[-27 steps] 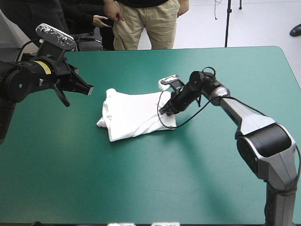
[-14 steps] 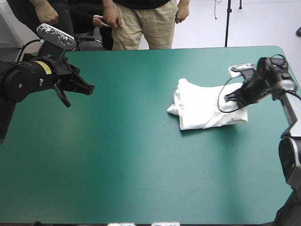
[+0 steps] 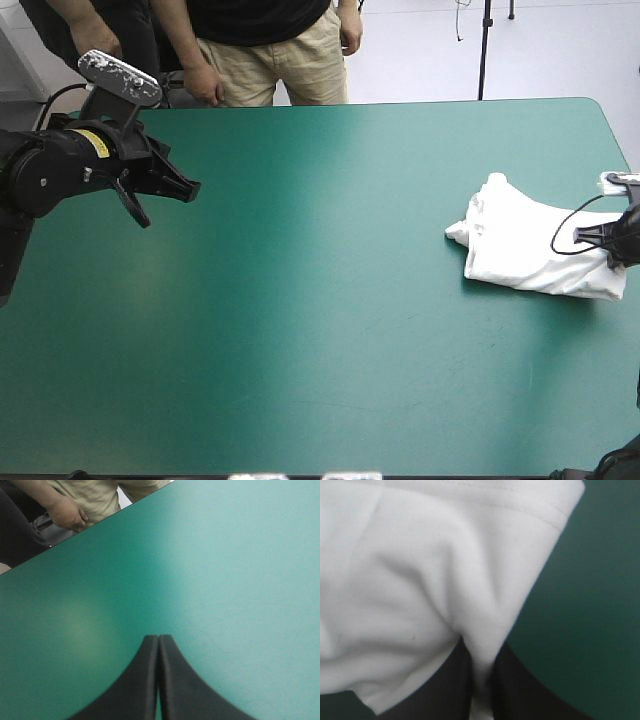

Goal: Fold the cloth

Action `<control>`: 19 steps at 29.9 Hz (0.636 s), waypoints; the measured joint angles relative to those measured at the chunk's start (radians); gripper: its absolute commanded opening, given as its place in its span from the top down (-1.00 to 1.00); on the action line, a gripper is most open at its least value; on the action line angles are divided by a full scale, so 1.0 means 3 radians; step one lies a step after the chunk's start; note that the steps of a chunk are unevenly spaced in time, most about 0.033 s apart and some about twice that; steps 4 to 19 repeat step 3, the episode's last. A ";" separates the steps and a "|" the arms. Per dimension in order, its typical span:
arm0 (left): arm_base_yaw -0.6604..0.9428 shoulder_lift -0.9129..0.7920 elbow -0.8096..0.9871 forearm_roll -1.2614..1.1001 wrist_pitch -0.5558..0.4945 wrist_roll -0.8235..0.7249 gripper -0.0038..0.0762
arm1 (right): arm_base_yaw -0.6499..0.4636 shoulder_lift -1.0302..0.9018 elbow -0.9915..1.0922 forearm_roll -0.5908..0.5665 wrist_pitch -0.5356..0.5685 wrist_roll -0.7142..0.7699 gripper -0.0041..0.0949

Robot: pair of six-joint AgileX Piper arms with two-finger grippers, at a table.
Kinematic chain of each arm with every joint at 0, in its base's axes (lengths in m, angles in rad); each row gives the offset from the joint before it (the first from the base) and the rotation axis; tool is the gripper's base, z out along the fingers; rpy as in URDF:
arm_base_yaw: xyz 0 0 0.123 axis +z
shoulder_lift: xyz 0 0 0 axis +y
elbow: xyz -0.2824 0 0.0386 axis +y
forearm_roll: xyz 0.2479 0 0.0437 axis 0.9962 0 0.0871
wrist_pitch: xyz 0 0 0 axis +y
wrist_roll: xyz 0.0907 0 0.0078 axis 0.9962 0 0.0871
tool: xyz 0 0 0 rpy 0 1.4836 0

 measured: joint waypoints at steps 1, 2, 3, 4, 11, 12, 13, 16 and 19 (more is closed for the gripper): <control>0.0000 0.0000 0.0000 0.0024 -0.0003 0.0000 0.95 | 0.0000 -0.0020 0.0003 -0.0021 -0.0004 0.0000 0.13; 0.0000 0.0000 0.0000 0.0049 -0.0003 0.0000 0.95 | 0.0000 -0.0036 0.0007 -0.0036 -0.0009 0.0003 -0.11; 0.0000 0.0000 0.0000 0.0075 -0.0003 -0.0003 0.95 | 0.0000 -0.0055 0.0007 -0.0043 -0.0015 0.0003 -0.33; 0.0000 0.0000 0.0000 0.0075 -0.0003 -0.0003 0.95 | 0.0000 -0.0055 0.0007 -0.0043 -0.0015 0.0003 -0.33; 0.0000 0.0000 0.0000 0.0075 -0.0003 -0.0003 0.95 | 0.0000 -0.0055 0.0007 -0.0043 -0.0015 0.0003 -0.33; 0.0000 0.0000 0.0000 0.0075 -0.0003 -0.0003 0.95 | 0.0000 -0.0055 0.0007 -0.0043 -0.0015 0.0003 -0.33; 0.0000 0.0000 0.0000 0.0075 -0.0003 -0.0003 0.95 | 0.0000 -0.0055 0.0007 -0.0043 -0.0015 0.0003 -0.33; 0.0000 0.0000 0.0000 0.0075 -0.0003 -0.0003 0.95 | 0.0000 -0.0055 0.0007 -0.0043 -0.0015 0.0003 -0.33; 0.0000 0.0000 0.0000 0.0075 -0.0003 -0.0003 0.95 | 0.0000 -0.0055 0.0007 -0.0043 -0.0015 0.0003 -0.33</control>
